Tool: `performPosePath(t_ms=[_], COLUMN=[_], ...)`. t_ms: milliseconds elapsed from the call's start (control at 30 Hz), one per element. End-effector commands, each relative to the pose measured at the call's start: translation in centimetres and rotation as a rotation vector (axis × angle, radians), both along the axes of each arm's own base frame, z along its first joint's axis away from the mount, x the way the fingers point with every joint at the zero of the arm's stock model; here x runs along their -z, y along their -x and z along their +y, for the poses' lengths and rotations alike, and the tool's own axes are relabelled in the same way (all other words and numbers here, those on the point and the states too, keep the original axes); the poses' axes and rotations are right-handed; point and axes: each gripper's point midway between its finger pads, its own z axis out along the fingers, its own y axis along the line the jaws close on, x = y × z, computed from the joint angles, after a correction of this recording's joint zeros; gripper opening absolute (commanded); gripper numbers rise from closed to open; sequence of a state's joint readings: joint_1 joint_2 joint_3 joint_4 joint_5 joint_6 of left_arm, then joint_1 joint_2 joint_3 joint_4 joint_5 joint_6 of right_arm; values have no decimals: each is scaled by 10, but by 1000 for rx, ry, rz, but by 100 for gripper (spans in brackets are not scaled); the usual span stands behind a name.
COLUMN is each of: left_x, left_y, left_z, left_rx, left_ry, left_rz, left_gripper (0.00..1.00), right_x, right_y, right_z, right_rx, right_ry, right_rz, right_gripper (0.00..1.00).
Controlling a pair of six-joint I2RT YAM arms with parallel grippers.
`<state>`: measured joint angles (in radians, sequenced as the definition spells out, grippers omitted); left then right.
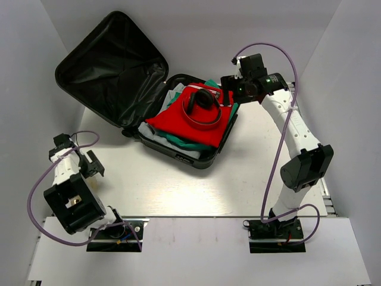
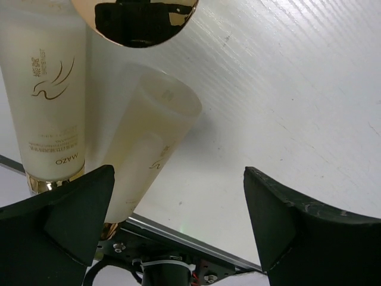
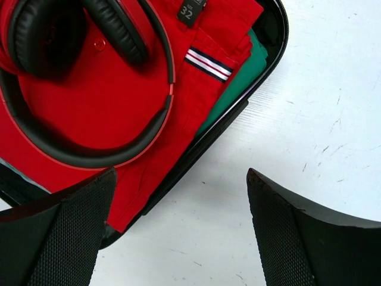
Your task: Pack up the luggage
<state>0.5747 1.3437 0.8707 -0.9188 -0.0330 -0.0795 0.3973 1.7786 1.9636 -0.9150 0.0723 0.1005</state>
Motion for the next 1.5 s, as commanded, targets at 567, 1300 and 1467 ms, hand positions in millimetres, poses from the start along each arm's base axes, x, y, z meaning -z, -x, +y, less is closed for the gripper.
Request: performPosePath(t_ms=[567, 1300, 1467], left_x=[60, -148, -210], left_y=[24, -152, -261], left_z=[-37, -156, -191], left_rx=[11, 536, 704], left_ry=[-21, -120, -312], left_rz=[182, -560, -723], left_gripper=[71, 0, 0], right_x=[-13, 8, 12], right_y=[-18, 26, 30], right_z=[-8, -76, -81], right_rx=[93, 267, 276], right_ry=[-46, 44, 39], right_rz=[-82, -217, -254], right_gripper=[90, 90, 90])
